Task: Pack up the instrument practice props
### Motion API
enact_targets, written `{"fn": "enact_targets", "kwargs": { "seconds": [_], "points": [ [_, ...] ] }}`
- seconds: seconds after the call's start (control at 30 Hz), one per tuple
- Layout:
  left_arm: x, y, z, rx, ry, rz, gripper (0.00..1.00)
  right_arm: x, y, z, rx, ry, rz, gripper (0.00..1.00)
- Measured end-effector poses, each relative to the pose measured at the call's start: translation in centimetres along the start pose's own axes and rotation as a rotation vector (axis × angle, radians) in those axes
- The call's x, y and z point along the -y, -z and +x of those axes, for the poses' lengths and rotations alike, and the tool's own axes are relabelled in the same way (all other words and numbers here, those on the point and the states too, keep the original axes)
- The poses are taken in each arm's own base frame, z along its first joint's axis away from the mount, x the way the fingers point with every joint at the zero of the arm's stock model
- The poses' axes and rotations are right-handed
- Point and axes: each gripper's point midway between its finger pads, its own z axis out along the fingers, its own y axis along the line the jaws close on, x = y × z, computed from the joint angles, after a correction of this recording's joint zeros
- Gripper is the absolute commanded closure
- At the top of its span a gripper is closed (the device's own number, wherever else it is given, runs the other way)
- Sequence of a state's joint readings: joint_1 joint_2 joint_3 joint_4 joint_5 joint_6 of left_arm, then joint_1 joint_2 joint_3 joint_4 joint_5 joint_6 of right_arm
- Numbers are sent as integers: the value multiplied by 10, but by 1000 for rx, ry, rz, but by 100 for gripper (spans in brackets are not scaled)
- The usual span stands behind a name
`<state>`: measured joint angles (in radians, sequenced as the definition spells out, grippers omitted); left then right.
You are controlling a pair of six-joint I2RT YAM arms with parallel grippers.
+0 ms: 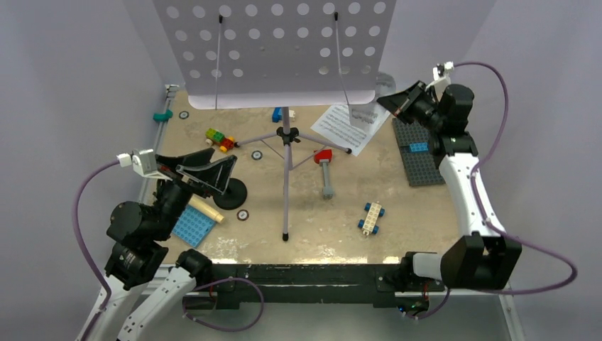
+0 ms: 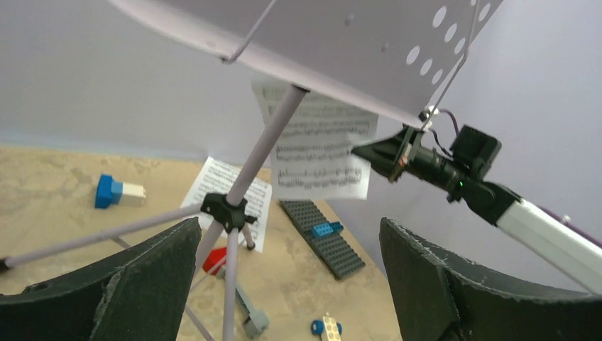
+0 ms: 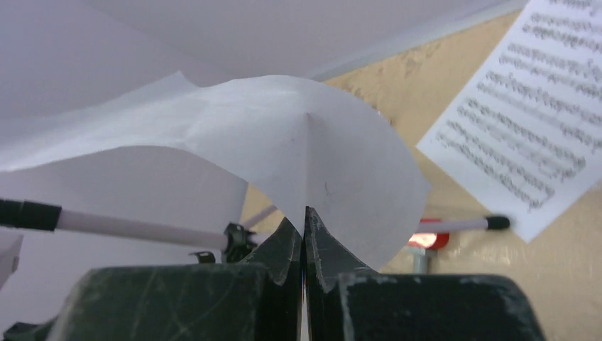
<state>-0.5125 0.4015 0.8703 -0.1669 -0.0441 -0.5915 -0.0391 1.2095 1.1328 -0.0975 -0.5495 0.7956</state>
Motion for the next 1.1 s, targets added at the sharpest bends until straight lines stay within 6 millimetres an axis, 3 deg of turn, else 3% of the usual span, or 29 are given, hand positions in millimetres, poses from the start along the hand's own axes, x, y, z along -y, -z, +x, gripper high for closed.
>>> {"fn": "enact_targets", "kwargs": {
  "seconds": [0.2, 0.33, 0.47, 0.53, 0.63, 0.73, 0.83, 1.1],
  "points": [
    [-22, 7, 48, -95, 87, -45, 0, -3, -61, -42, -21, -3, -67, 100],
    [-39, 11, 78, -166, 120, -93, 0, 3, -100, -58, -57, -38, -106, 100],
    [-48, 14, 93, -209, 133, -125, 0, 19, -133, -69, -73, -42, -110, 100],
    [-51, 15, 100, -223, 144, -136, 0, 41, -146, -62, -95, -58, -82, 100],
    [-55, 17, 114, -260, 171, -144, 0, 89, -165, -38, -151, -103, -3, 100],
    [-61, 18, 130, -302, 198, -159, 0, 141, -174, -2, -219, -162, 110, 100],
    [-62, 18, 138, -327, 215, -166, 0, 176, -173, 22, -265, -193, 209, 100],
    [-64, 20, 152, -362, 259, -173, 0, 208, -162, 33, -282, -157, 348, 100]
  ]
}}
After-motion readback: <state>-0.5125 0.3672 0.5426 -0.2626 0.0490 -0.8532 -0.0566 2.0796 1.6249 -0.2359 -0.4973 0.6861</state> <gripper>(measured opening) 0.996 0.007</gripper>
